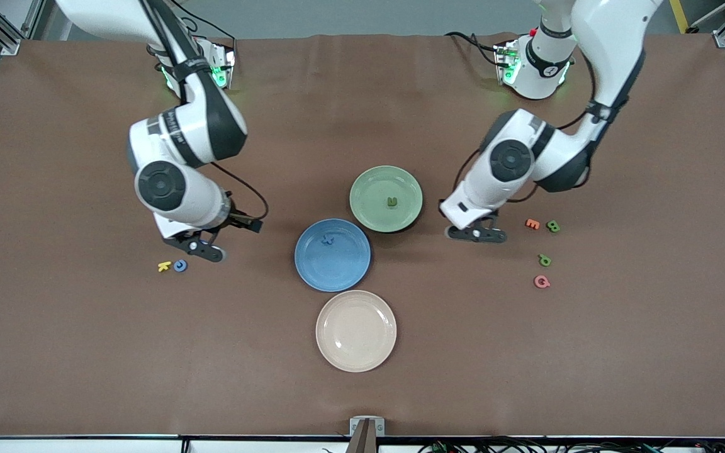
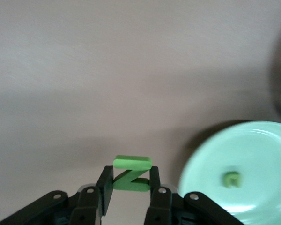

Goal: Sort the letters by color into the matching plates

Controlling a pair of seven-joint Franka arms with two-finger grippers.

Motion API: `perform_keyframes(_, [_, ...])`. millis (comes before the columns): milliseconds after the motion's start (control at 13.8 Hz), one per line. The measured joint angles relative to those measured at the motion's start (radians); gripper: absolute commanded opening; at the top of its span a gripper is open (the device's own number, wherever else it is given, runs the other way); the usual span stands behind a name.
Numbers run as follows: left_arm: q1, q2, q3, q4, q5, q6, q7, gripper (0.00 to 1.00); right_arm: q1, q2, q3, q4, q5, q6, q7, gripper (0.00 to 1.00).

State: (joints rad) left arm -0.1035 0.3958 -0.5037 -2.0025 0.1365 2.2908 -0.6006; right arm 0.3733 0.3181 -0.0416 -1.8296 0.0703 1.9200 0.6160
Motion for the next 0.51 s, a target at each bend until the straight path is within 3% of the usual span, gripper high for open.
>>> perform_keyframes(364, [-0.171, 0.1, 0.0, 0.057, 0.0, 0.027, -0.263, 0.04, -0.172, -0.06, -0.003, -0.209, -0.004, 0.181, -0.39, 1.0])
perform_keyframes(509, [-0.211, 0.138, 0.001, 0.058, 0.0, 0.053, -0.326, 0.19, -0.225, -0.07, -0.003, -0.282, -0.021, 0.28, -0.509, 1.0])
